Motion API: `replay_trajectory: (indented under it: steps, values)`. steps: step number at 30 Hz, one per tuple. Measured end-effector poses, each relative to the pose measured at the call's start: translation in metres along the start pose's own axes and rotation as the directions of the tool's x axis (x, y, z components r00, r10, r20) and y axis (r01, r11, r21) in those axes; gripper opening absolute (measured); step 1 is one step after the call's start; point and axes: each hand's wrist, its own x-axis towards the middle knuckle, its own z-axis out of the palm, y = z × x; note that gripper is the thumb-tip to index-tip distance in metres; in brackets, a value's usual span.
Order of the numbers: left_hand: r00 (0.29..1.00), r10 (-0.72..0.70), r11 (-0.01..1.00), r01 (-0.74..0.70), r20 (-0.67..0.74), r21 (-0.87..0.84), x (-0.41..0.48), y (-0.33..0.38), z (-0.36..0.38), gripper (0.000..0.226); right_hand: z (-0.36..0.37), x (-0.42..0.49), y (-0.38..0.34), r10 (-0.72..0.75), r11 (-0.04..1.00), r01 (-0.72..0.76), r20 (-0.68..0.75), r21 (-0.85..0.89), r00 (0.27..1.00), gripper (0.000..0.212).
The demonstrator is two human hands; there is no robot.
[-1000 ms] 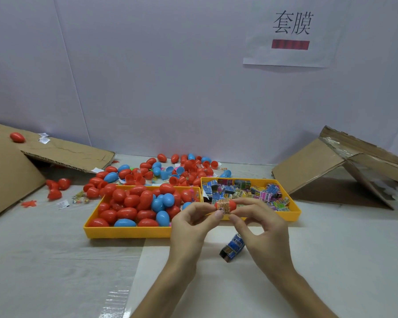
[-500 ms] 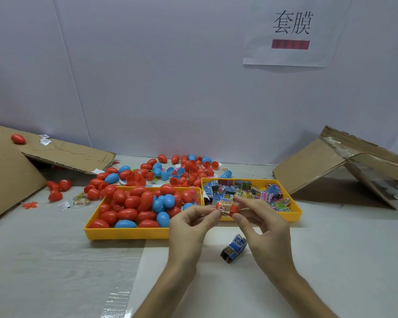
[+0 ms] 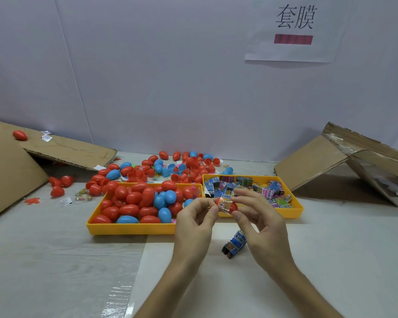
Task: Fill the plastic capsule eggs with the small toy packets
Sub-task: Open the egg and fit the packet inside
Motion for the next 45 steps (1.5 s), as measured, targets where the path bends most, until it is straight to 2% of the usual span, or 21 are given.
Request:
replay_trajectory:
  steps: [7,12,16,19,22,25,28,33,45]
  values:
    - [0.996,0.088,0.992,-0.087,0.0,0.086,-0.002,0.0,0.0,0.016,0.0,-0.001,0.0,0.056,0.997,-0.058,0.046,0.057,0.997,0.031]
    - [0.994,0.111,0.985,-0.109,-0.009,0.135,-0.003,0.0,0.001,0.016,0.0,-0.001,0.003,0.087,0.991,-0.093,0.06,0.1,0.994,0.025]
    - [0.99,0.142,0.985,-0.139,-0.018,0.105,-0.003,0.003,-0.001,0.013,-0.001,0.001,0.002,0.102,0.983,-0.108,0.048,0.147,0.994,0.026]
    - [0.995,0.1,0.995,-0.1,0.001,-0.018,-0.002,0.006,-0.002,0.009,-0.001,0.002,0.002,0.118,0.976,-0.12,0.026,0.182,0.993,0.024]
    - [0.998,0.059,0.994,-0.056,0.031,-0.09,-0.002,0.008,-0.002,0.027,-0.001,0.003,0.001,0.133,0.967,-0.135,0.022,0.215,0.991,0.03]
    - [0.993,0.049,0.992,-0.036,0.106,-0.125,-0.003,0.012,-0.002,0.035,-0.002,0.004,0.001,0.132,0.962,-0.136,0.035,0.235,0.991,0.03]
    - [0.987,0.063,0.994,-0.048,0.149,-0.098,-0.004,0.015,-0.002,0.04,-0.004,0.005,-0.001,0.127,0.956,-0.135,0.047,0.261,0.991,0.028]
    - [0.981,0.135,0.991,-0.13,0.141,-0.043,-0.004,0.016,-0.004,0.037,-0.004,0.005,-0.003,0.141,0.95,-0.154,0.067,0.271,0.988,0.026]
    - [0.979,0.141,0.99,-0.144,0.146,0.009,-0.005,0.012,-0.004,0.035,-0.005,0.005,-0.004,0.214,0.929,-0.226,0.073,0.292,0.974,0.021]
